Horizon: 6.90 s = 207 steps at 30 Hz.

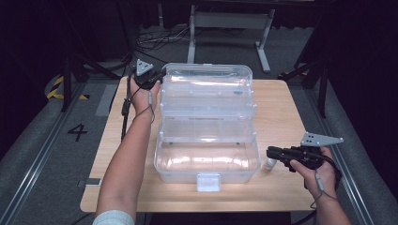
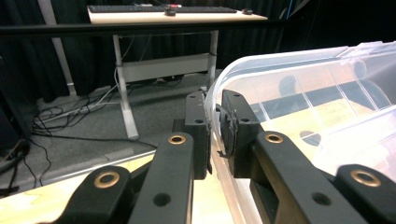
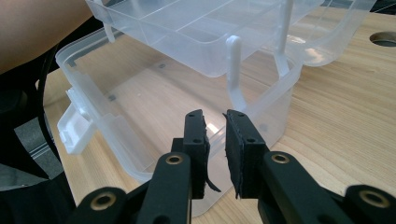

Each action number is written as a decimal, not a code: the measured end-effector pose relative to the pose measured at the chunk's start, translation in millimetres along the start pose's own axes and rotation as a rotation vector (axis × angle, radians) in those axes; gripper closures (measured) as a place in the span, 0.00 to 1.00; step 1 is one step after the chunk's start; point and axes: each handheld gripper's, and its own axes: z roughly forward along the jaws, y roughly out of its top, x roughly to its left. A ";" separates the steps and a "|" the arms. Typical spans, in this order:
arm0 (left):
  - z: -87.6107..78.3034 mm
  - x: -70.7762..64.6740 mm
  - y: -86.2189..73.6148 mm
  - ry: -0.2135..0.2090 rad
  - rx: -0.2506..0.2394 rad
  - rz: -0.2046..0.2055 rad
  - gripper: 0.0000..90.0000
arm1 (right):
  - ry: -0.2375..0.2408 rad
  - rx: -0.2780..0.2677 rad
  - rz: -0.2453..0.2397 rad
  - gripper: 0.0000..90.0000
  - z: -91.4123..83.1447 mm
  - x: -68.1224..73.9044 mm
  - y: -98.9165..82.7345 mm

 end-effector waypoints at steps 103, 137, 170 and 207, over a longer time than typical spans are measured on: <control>-189.8 -60.0 12.9 -0.389 0.065 0.186 0.66 | -0.077 0.003 0.042 0.77 -11.5 -37.4 9.5; -223.5 -42.6 1.0 -0.309 0.103 0.165 0.63 | -0.064 0.174 -0.030 0.75 -13.5 -41.0 41.2; -243.3 -41.0 -7.2 -0.237 0.141 0.177 0.63 | -0.007 0.566 -0.223 0.69 6.5 -38.8 69.0; -242.1 -39.3 -9.5 -0.249 0.152 0.166 0.63 | 0.034 0.838 -0.319 0.67 40.1 -40.5 54.3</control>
